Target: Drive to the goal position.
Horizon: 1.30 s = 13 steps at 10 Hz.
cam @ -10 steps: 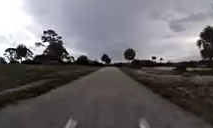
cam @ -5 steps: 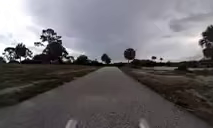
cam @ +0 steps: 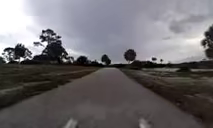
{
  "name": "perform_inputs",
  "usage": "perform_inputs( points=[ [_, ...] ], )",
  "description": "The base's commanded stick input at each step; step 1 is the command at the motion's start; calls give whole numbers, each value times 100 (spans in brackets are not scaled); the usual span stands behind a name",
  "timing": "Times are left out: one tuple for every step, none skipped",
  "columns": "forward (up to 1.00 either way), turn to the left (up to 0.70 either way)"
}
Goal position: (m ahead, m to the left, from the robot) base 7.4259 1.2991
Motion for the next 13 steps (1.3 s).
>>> perform_inputs(
  points=[
    [100, 0],
    [100, 0],
    [100, 0],
    [100, 0],
    [100, 0],
    [100, 0],
    [100, 0],
    [100, 0],
    [100, 0],
    [100, 0],
    [100, 0],
    [100, 0],
    [100, 0]
  ],
)
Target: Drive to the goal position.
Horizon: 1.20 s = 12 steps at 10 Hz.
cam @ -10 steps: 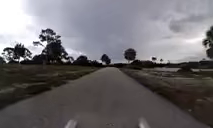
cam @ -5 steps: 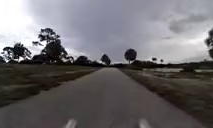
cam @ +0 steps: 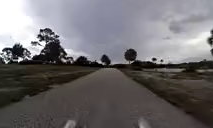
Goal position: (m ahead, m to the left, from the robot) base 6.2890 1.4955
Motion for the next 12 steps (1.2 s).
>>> perform_inputs(
  points=[
    [100, 0],
    [100, 0],
    [100, 4],
    [100, 40],
    [100, 40],
    [100, 40],
    [100, 40],
    [100, 40],
    [100, 40],
    [100, 13],
    [100, 0],
    [100, 0]
  ],
)
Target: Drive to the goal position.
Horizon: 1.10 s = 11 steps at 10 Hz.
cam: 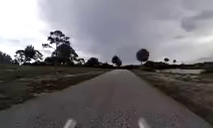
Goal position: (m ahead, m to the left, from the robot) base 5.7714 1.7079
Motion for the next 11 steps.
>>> perform_inputs(
  points=[
    [100, 0],
    [100, 0],
    [100, 0],
    [100, 0],
    [100, 0],
    [100, 0],
    [100, 0],
    [100, -27],
    [100, -35],
    [100, -27],
    [100, -19]
  ],
)
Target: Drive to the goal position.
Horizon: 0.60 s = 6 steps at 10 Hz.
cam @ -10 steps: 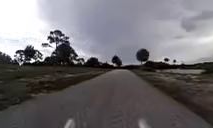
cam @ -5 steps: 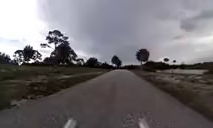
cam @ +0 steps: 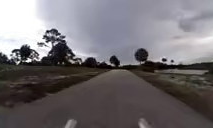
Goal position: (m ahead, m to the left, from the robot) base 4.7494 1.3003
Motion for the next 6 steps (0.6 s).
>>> perform_inputs(
  points=[
    [100, -11],
    [100, -3],
    [100, 0],
    [100, 0],
    [100, 0],
    [100, 0]
  ],
)
